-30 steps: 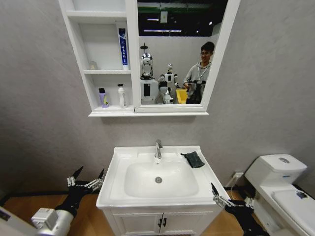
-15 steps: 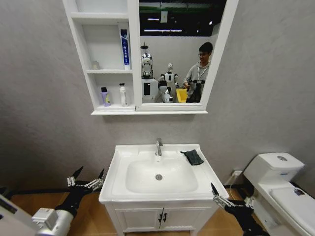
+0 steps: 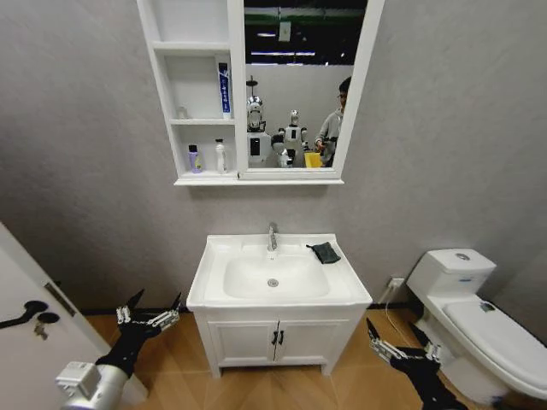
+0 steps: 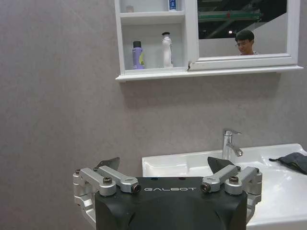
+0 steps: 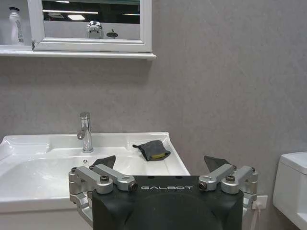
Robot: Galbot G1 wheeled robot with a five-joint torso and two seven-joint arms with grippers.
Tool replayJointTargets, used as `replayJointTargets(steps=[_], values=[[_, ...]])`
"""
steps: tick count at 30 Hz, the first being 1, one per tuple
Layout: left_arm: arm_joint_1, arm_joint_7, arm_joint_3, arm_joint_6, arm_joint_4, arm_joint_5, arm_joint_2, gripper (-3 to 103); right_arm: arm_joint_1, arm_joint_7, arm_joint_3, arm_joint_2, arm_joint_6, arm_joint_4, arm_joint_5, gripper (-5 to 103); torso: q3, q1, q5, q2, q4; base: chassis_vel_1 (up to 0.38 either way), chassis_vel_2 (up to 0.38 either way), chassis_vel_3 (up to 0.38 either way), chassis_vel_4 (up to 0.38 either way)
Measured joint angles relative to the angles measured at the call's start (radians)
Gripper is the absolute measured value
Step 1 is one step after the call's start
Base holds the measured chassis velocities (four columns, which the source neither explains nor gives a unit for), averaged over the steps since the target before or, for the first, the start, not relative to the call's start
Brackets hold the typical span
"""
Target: Move facial cleanser and shampoo from washbasin to cabinet, then wipe washbasin with towel.
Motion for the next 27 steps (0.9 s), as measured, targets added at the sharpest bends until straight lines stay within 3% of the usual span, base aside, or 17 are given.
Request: replayJointTargets(steps=[4, 7, 10, 13, 15, 18, 20, 23, 27], values=[[0.0, 0.0, 0.0, 0.0, 0.0, 0.0, 0.0, 100, 0.0, 0.0, 0.0, 0.0, 0.0, 0.0, 0.0, 100, 0.0, -0.001, -0.0007, 0.0, 0.0001, 0.381, -0.372, -0.358, 0.363], [0.0, 0.0, 0.0, 0.0, 0.0, 0.0, 0.0, 100, 0.0, 0.0, 0.0, 0.0, 0.0, 0.0, 0.0, 100, 0.0, 0.0, 0.0008, 0.0, 0.0, 0.387, -0.375, -0.375, 0.371], [0.0, 0.0, 0.0, 0.0, 0.0, 0.0, 0.0, 100, 0.0, 0.0, 0.0, 0.0, 0.0, 0.0, 0.0, 100, 0.0, -0.001, -0.001, 0.0, 0.0002, 0.338, -0.364, -0.363, 0.342], [0.0, 0.0, 0.0, 0.0, 0.0, 0.0, 0.0, 100, 0.0, 0.0, 0.0, 0.0, 0.0, 0.0, 0.0, 100, 0.0, 0.0, 0.0008, 0.0, 0.0001, 0.341, -0.337, -0.36, 0.351], [0.0, 0.0, 0.0, 0.0, 0.0, 0.0, 0.0, 100, 0.0, 0.0, 0.0, 0.0, 0.0, 0.0, 0.0, 100, 0.0, 0.0, -0.0014, 0.0, 0.0002, 0.326, -0.345, -0.334, 0.348], [0.0, 0.0, 0.0, 0.0, 0.0, 0.0, 0.0, 100, 0.0, 0.0, 0.0, 0.0, 0.0, 0.0, 0.0, 100, 0.0, 0.0, 0.0009, 0.0, 0.0002, 0.368, -0.36, -0.343, 0.355], [0.0, 0.0, 0.0, 0.0, 0.0, 0.0, 0.0, 100, 0.0, 0.0, 0.0, 0.0, 0.0, 0.0, 0.0, 100, 0.0, 0.0, -0.0011, 0.0, 0.0, 0.347, -0.356, -0.338, 0.339], [0.0, 0.0, 0.0, 0.0, 0.0, 0.0, 0.0, 100, 0.0, 0.0, 0.0, 0.0, 0.0, 0.0, 0.0, 100, 0.0, 0.0, 0.0006, 0.0, 0.0, 0.345, -0.345, -0.36, 0.355], [0.0, 0.0, 0.0, 0.0, 0.0, 0.0, 0.0, 100, 0.0, 0.0, 0.0, 0.0, 0.0, 0.0, 0.0, 100, 0.0, 0.0, -0.0008, 0.0, 0.0, 0.359, -0.359, -0.354, 0.346]])
